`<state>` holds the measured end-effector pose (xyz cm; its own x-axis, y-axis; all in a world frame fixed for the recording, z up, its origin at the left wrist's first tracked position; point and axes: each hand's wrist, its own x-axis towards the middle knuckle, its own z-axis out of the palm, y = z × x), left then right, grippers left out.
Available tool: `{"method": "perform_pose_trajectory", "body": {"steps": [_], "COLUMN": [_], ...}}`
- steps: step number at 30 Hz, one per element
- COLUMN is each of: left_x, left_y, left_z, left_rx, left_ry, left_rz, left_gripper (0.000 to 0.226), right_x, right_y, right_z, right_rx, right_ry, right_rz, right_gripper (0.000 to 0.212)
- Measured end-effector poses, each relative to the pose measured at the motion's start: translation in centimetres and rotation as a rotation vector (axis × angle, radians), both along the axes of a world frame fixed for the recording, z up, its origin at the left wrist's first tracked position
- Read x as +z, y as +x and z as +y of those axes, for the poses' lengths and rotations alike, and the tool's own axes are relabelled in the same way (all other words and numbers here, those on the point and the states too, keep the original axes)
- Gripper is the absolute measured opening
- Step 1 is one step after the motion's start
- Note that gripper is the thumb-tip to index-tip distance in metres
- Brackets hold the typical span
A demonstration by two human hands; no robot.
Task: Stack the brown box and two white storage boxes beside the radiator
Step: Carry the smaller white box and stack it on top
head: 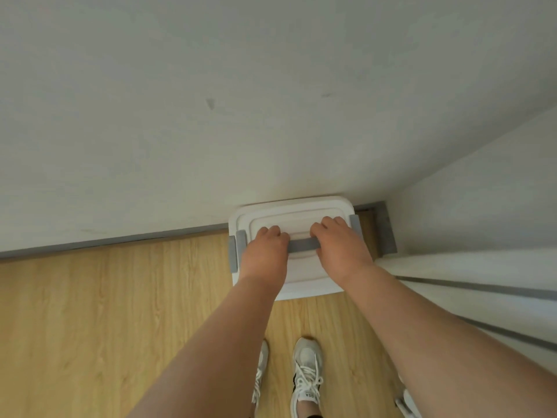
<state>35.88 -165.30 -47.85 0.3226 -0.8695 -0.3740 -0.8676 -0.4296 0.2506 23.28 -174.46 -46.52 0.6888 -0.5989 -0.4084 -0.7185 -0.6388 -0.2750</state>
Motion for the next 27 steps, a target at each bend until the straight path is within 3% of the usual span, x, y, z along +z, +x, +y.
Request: {"method": "perform_pose_trajectory", "body": {"steps": [3,9,15,21,27], "left_x": [-0.3,-0.7,-1.5,-1.4,-1.0], "left_y": [-0.2,-1.6,-1.7,-0.9,0.0], "left_z": [0.3,3.8,4.7,4.1,2.8], "left_rx": [-0.011,-0.072,-0.072,-0.118,-0.123], "left_ry": [-0.039,-0.018,0.041,0.048,0.080], "left_rz": [-0.003,-0.002,-0.014,-0.025,-0.028], "left_gripper": [0.026,0.084,0.103,0.096,0.096], "right_x": [-0.6,-1.4,-2.1,-2.2,-1.8], "right_y": [-0.3,-2.5,-2.8,-2.6,-2.2], "right_z": [0.1,1.7,2.1,1.6,0.8], "right_rx": [-0.006,-0.019,-0.032,-0.021,-0.033], "right_ry": [-0.017,-0.012,0.032,0.056,0.068], "right_rz": [-0.028,0.015,0.087,0.133,0.106], "right_gripper": [0.027,0.072,0.097,0.113,0.112]}}
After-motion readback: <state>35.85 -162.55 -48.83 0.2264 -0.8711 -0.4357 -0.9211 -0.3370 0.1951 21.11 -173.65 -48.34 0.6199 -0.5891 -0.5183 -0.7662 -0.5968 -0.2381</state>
